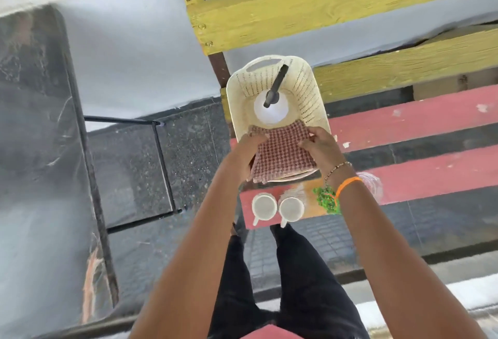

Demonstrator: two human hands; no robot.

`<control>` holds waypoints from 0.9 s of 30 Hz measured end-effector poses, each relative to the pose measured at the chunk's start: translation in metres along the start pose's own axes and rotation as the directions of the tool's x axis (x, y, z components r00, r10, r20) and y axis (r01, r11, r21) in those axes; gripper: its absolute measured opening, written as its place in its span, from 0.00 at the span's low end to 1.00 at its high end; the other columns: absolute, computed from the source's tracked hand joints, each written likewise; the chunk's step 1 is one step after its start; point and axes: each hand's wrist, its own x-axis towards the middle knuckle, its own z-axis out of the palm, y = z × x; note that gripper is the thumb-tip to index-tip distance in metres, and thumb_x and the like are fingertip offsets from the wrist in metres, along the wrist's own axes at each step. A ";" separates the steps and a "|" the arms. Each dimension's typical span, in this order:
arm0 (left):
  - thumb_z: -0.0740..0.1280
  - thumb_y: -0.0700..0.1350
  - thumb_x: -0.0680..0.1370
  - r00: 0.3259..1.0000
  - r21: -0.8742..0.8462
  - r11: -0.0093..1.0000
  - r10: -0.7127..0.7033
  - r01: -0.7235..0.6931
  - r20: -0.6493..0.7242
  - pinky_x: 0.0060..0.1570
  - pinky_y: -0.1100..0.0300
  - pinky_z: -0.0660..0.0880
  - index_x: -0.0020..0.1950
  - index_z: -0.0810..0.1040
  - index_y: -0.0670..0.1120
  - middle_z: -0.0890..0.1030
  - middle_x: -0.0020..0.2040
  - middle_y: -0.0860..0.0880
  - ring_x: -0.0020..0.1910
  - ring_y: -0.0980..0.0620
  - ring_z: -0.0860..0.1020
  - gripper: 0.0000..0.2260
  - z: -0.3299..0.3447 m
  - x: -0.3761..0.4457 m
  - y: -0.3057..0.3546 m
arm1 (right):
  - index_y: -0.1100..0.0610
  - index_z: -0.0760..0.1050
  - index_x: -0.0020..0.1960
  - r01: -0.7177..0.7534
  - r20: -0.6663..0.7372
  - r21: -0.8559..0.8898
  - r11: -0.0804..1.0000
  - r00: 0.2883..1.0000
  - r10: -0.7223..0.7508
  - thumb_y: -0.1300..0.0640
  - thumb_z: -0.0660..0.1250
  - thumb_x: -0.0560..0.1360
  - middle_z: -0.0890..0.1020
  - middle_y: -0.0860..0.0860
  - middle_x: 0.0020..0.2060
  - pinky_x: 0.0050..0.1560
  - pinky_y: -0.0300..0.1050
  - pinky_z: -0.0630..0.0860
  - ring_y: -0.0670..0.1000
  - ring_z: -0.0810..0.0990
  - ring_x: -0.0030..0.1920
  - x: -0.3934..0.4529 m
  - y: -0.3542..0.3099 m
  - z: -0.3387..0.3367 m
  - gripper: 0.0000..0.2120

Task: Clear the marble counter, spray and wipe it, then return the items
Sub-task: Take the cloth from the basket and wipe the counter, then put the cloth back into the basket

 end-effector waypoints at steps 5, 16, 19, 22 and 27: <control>0.64 0.38 0.75 0.979 0.094 0.995 -0.021 0.041 -0.200 0.63 0.41 0.69 0.69 0.64 0.41 0.73 0.65 0.38 0.62 0.39 0.73 0.23 0.011 0.045 -0.001 | 0.58 0.71 0.64 0.042 -0.032 -0.211 0.977 0.998 -0.049 0.66 0.61 0.73 0.80 0.56 0.54 0.52 0.49 0.76 0.54 0.78 0.50 0.040 0.008 0.003 0.20; 0.62 0.29 0.73 0.978 0.215 0.976 0.085 -0.044 -0.188 0.60 0.47 0.71 0.71 0.60 0.46 0.72 0.64 0.45 0.62 0.46 0.71 0.29 0.021 0.098 -0.024 | 0.55 0.60 0.73 -0.016 0.045 -0.321 0.947 0.998 0.032 0.71 0.53 0.72 0.76 0.56 0.62 0.52 0.47 0.76 0.56 0.76 0.56 0.076 0.026 0.018 0.30; 0.63 0.33 0.75 0.967 0.291 0.952 0.159 -0.097 -0.197 0.59 0.55 0.69 0.73 0.59 0.46 0.71 0.65 0.49 0.61 0.51 0.70 0.28 0.019 0.097 -0.025 | 0.54 0.57 0.75 -0.047 0.084 -0.298 0.953 0.994 0.075 0.70 0.53 0.72 0.70 0.55 0.70 0.53 0.46 0.76 0.55 0.75 0.59 0.080 0.029 0.019 0.32; 0.63 0.38 0.77 0.922 0.389 0.903 0.293 -0.180 -0.254 0.57 0.60 0.67 0.71 0.64 0.46 0.72 0.67 0.49 0.63 0.52 0.70 0.23 0.016 0.084 -0.026 | 0.56 0.59 0.75 -0.080 0.092 -0.280 0.957 0.990 0.109 0.67 0.54 0.75 0.67 0.53 0.72 0.55 0.47 0.75 0.53 0.75 0.61 0.078 0.032 0.016 0.29; 0.63 0.38 0.77 0.866 0.292 0.897 0.412 -0.331 -0.285 0.50 0.61 0.75 0.59 0.75 0.44 0.79 0.53 0.49 0.45 0.57 0.78 0.11 0.014 0.045 -0.036 | 0.62 0.74 0.61 0.043 0.077 -0.209 0.977 0.997 -0.027 0.66 0.56 0.76 0.79 0.59 0.60 0.59 0.46 0.73 0.53 0.77 0.56 0.047 0.024 0.015 0.16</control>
